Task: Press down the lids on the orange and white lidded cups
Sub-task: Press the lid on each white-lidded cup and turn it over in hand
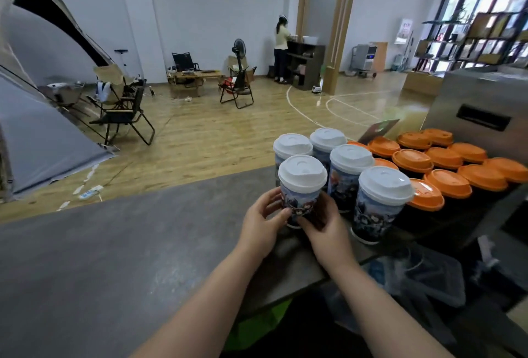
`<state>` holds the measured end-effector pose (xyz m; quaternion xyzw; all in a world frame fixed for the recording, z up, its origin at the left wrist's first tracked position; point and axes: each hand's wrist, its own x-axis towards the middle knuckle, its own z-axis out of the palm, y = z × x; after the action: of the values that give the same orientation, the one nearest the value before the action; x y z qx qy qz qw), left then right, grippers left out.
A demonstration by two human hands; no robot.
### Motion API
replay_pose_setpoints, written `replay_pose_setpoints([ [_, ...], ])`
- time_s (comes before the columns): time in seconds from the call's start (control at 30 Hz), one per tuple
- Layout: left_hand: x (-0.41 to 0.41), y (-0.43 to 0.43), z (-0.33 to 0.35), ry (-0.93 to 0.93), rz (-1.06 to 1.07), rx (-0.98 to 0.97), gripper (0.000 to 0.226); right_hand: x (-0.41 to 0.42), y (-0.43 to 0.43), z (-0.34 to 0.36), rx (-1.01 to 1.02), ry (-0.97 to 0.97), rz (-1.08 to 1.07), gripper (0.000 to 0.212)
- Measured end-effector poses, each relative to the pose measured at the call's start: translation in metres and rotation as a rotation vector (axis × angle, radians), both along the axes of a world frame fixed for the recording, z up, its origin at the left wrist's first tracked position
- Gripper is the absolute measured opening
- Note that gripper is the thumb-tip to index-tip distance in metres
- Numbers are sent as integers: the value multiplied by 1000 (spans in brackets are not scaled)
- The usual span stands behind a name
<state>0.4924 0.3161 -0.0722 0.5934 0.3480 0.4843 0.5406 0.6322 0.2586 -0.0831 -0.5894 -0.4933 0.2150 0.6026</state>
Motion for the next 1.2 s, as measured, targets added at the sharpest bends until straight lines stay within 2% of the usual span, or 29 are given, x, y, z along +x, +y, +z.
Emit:
replay_pose_setpoints([
  [0.3,9,4,-12,95,-37,54,61,5,6,-4,-10,-159,-159,72],
  [0.57,10,1,-11,101,-17,63,54,3,3,-2,-11,-177,-213,66],
  [0.63,9,0,-13,94,14,70,49,-1,-1,-3,47,-155,-258,59],
  [0.73,8,1,-12,52,66,16,40,-5,-6,-6,146,-169,-337,36],
  [0.83,6,-1,-9,72,100,-14,35,-5,-9,-7,130,-173,-335,22],
  [0.93,-1,-6,-1,200,60,-18,29,-4,-13,-7,66,-237,-248,25],
  [1.07,-42,-20,11,553,-130,84,19,-10,-21,-6,-16,-391,-156,25],
  [1.2,-128,-39,22,578,-13,117,16,-45,-27,0,-11,-446,-56,21],
])
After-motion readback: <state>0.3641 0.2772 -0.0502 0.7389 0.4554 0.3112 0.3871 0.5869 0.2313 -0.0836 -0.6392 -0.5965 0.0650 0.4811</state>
